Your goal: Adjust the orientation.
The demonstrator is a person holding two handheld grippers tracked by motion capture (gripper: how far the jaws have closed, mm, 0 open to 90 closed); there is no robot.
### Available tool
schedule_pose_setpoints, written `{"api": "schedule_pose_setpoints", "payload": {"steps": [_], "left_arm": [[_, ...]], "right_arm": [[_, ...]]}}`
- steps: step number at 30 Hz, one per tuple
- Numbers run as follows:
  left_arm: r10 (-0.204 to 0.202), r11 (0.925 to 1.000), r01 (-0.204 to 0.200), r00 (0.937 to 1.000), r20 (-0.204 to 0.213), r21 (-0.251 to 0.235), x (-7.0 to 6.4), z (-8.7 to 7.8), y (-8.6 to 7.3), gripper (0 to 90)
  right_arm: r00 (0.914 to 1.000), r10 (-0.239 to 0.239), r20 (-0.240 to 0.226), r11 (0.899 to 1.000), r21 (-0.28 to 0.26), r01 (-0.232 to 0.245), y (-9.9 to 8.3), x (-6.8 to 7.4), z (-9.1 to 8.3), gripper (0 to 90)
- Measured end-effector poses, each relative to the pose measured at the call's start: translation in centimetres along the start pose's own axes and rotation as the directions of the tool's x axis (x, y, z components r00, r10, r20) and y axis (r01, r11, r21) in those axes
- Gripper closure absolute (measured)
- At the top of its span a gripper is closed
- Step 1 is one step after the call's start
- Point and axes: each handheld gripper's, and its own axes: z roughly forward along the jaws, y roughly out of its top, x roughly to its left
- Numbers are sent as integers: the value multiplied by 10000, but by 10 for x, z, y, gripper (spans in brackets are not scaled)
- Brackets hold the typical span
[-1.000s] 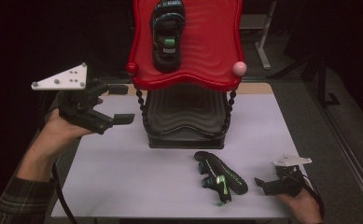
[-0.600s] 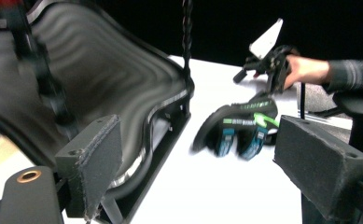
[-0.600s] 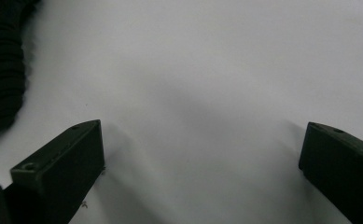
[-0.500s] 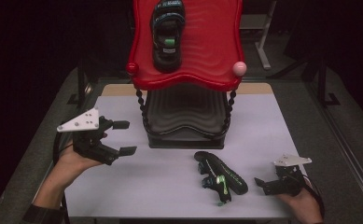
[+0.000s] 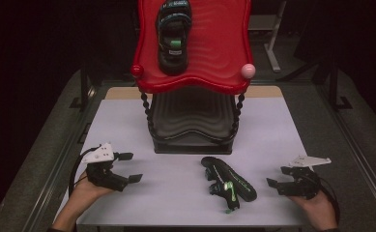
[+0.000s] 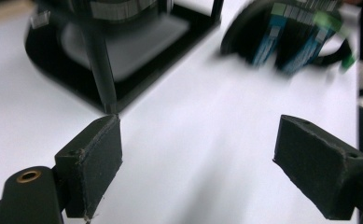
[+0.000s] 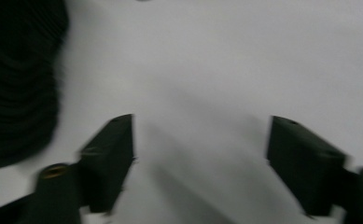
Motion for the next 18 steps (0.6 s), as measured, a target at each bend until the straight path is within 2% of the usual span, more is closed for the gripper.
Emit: {"api": "schedule_pose_setpoints", "payload": {"steps": [1,2,3,4,8,9,10,11,12,15,16,17,18], "left_arm": [[0,10000,0,10000,0,0,0,0,0,147],[20,9998,-19,10000,-32,183,0,2,-4,147],[-102,9994,103,9999,-40,319,-1,5,-12,146],[-168,9992,169,9999,-31,356,0,6,-15,146],[-285,9977,302,9992,-297,614,1,13,-27,139],[-285,9977,302,9992,-297,614,1,13,-27,127],[-313,9949,350,9987,-403,946,3,17,-32,123],[-313,9949,350,9987,-403,946,3,17,-32,117],[-299,9911,383,9973,-672,1278,5,21,-36,95],[-467,9853,611,9946,-927,1598,8,26,-40,9],[-469,9832,641,9936,-1029,1712,9,28,-42,4],[-469,9832,641,9936,-1029,1712,9,28,-42,0],[-395,9830,581,9933,-1086,1742,9,29,-42,0]], "right_arm": [[10000,0,0,10000,0,0,0,0,0,366],[9999,-10,-149,9998,-173,7,2,1,-3,429],[9991,-94,-423,9993,-358,79,7,3,-9,569],[9981,-213,-583,9987,-472,186,9,4,-11,647],[9911,-615,-1179,9946,-900,510,20,15,-17,893],[9911,-615,-1179,9946,-900,510,20,15,-17,893],[9853,-798,-1509,9926,-1025,647,27,22,-18,898],[9853,-798,-1509,9926,-1025,647,27,22,-18,898],[9779,-1062,-1799,9897,-1141,865,33,30,-17,898],[9656,-1320,-2242,9853,-1361,1031,41,42,-15,898],[9603,-1378,-2424,9843,-1418,1055,43,45,-14,898],[9603,-1378,-2424,9843,-1418,1055,43,45,-14,898],[9556,-1415,-2586,9835,-1469,1059,46,48,-12,898]]}}
